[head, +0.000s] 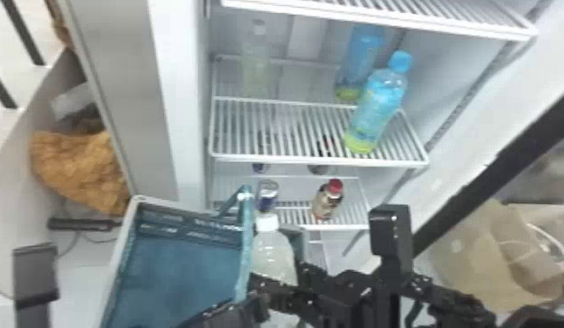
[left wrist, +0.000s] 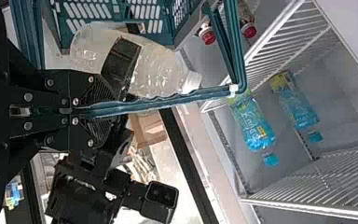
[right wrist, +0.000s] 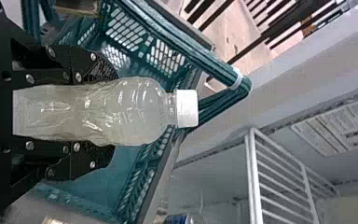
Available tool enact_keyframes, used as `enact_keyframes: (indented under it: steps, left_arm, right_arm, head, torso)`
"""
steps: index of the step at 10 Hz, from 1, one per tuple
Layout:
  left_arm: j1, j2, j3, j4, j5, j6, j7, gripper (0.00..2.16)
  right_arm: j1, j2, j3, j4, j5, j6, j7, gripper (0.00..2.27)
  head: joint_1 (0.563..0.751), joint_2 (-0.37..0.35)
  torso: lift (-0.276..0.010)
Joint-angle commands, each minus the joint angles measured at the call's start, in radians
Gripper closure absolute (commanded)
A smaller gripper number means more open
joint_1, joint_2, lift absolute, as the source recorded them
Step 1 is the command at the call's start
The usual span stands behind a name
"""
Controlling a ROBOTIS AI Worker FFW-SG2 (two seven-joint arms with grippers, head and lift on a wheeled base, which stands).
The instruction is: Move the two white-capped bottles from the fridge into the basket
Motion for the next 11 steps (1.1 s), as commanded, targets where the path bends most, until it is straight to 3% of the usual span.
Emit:
enact_keyframes:
  steps: [1,2,3,6,7,11]
  left_arm:
    - [0.0,0.0,0.0,0.0,-0.001,0.0,0.0,1.19]
    - [0.0,0.0,0.002,0.0,-0.001,0.0,0.0,1.19]
    - [0.0,0.0,0.002,0.0,-0.001,-0.002,0.0,1.19]
    - [-0.003,0.0,-0.002,0.0,-0.001,-0.002,-0.002,1.19]
    - [0.0,0.0,0.0,0.0,-0.001,-0.002,-0.002,1.19]
    - [0.0,0.0,0.0,0.0,-0.001,-0.002,0.0,1.19]
  right_arm:
    - [-0.009,-0.001,0.005,-0.008,0.028,-0.007,0.001,0.42]
    - [-0.002,-0.001,0.003,-0.006,0.024,-0.029,0.001,0.15]
    - [-0.002,-0.001,-0.001,-0.008,0.026,-0.029,0.002,0.05]
    - [0.003,0.003,-0.009,-0.001,0.046,-0.088,0.001,0.09]
    - [0.013,0.016,-0.029,-0.03,0.1,-0.14,0.001,0.09]
    - [-0.009,0.006,0.013,0.056,0.144,-0.599,-0.055,0.03]
  head:
    - [0.695,-0.168]
    - [0.695,-0.163]
    - [0.695,-0.165]
    - [0.695,-0.174]
    - [0.695,-0.181]
    - [0.695,-0.221]
  torso:
    - [0.0]
    - [0.0]
    - [0.0]
    - [0.0]
    - [0.0]
    - [0.0]
